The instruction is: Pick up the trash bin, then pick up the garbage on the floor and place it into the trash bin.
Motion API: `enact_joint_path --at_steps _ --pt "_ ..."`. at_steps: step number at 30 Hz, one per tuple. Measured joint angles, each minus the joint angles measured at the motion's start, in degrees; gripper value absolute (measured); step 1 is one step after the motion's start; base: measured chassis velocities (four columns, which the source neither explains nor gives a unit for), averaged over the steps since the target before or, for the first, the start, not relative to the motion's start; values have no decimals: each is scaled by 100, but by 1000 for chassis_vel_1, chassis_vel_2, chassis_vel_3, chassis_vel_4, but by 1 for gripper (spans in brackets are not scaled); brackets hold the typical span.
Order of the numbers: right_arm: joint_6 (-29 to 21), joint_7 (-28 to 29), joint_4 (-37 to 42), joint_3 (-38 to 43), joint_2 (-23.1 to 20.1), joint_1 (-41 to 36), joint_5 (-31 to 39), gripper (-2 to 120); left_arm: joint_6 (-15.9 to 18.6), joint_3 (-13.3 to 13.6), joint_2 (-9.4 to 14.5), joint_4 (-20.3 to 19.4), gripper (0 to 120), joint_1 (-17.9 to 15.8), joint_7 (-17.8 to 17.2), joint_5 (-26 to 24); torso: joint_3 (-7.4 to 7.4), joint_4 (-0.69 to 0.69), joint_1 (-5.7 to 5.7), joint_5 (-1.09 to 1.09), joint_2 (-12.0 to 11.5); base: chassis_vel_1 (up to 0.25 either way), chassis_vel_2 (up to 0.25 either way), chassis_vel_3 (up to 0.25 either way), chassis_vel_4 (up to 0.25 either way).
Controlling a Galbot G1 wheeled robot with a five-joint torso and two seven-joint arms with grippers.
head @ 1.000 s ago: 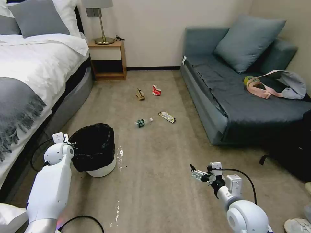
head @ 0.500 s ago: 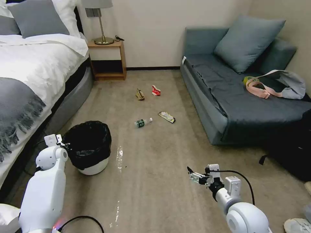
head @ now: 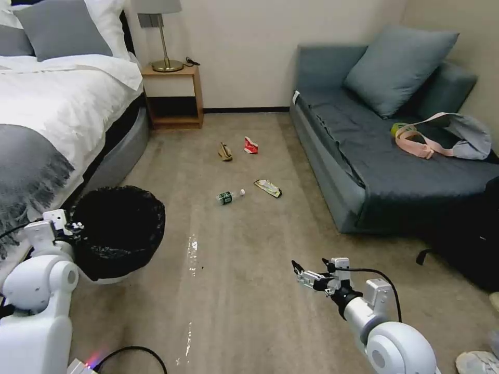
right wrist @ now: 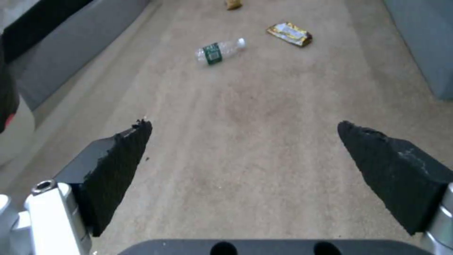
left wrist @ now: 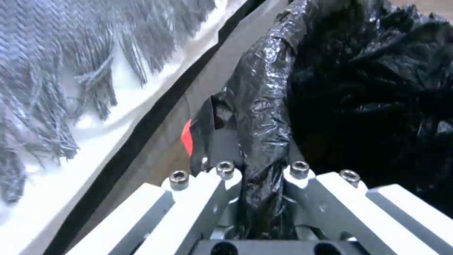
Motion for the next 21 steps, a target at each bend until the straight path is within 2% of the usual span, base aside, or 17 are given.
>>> enact_joint_path --at_steps 6,9,14,21 --pt "55 0 54 119 36 -106 111 100 0 75 -27 -206 4 68 2 179 0 -3 0 0 0 0 0 0 0" --pt "70 0 54 155 20 -49 271 100 0 148 -136 -253 4 99 24 518 0 -2 0 0 0 0 0 0 0" --pt "72 -28 -36 157 -18 59 354 100 0 240 -234 -260 4 164 77 721 0 -1 0 -1 0 0 0 0 0" --pt "139 -97 -176 155 -27 164 394 100 0 269 -274 -378 4 228 105 752 1 -2 0 0 0 0 0 0 0"
